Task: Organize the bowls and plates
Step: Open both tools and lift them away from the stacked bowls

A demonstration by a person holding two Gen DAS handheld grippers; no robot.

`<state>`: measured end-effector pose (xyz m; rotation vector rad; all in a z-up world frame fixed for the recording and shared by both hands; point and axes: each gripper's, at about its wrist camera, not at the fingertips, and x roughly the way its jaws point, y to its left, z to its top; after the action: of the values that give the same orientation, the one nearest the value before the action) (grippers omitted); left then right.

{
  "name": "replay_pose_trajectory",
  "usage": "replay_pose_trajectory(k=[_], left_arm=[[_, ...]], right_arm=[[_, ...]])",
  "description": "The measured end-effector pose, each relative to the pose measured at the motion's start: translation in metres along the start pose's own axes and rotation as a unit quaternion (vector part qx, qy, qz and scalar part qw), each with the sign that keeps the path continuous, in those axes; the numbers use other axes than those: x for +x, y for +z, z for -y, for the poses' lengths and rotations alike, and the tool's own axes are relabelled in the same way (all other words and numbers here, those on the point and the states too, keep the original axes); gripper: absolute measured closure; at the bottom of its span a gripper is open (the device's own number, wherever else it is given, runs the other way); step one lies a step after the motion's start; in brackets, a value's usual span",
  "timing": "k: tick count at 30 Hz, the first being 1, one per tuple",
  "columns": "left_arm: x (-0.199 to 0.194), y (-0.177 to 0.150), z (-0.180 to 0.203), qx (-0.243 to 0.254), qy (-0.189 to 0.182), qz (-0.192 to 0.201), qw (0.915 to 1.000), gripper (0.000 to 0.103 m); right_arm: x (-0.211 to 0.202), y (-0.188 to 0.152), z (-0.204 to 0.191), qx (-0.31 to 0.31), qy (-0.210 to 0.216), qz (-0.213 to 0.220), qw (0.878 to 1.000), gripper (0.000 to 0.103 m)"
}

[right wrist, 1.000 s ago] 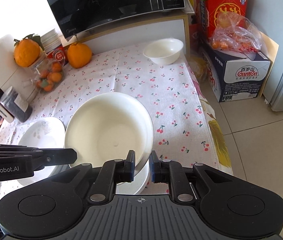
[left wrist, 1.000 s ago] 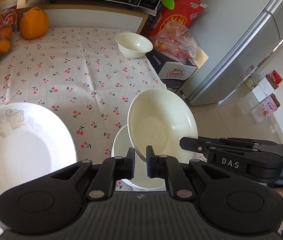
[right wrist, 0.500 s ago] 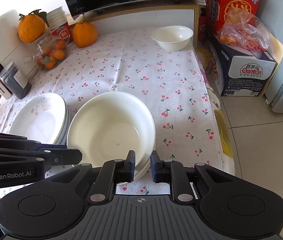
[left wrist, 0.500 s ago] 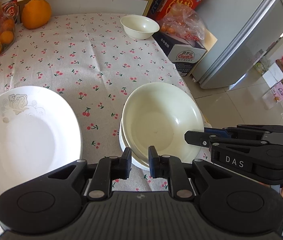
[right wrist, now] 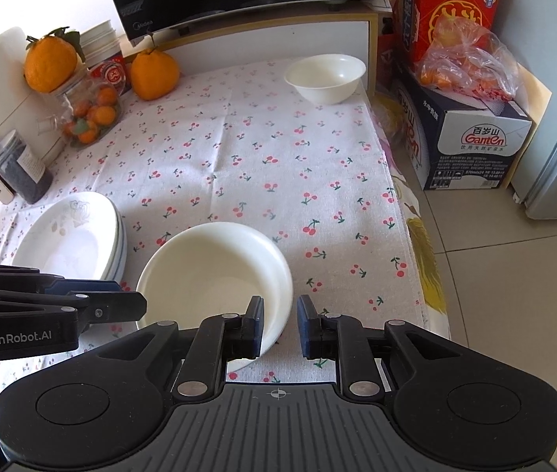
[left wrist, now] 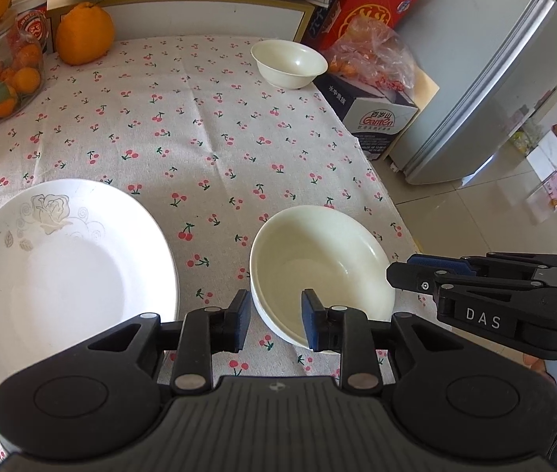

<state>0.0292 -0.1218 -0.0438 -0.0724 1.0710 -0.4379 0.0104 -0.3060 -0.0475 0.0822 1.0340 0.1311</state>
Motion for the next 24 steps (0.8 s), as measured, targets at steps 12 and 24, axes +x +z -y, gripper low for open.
replay_pose_trajectory(k=[12, 24], left_arm=[[-0.017, 0.007, 0.006, 0.027, 0.055, 0.06, 0.9963, 0.067], [-0.027, 0.016, 0.009, 0.033, 0.101, 0.112, 0.988, 0.04]], right_arm=[[-0.009, 0.003, 0.006, 0.012, -0.005, 0.024, 1.0, 0.057], [-0.02, 0.008, 0.01, 0.023, -0.009, 0.065, 0.998, 0.027]])
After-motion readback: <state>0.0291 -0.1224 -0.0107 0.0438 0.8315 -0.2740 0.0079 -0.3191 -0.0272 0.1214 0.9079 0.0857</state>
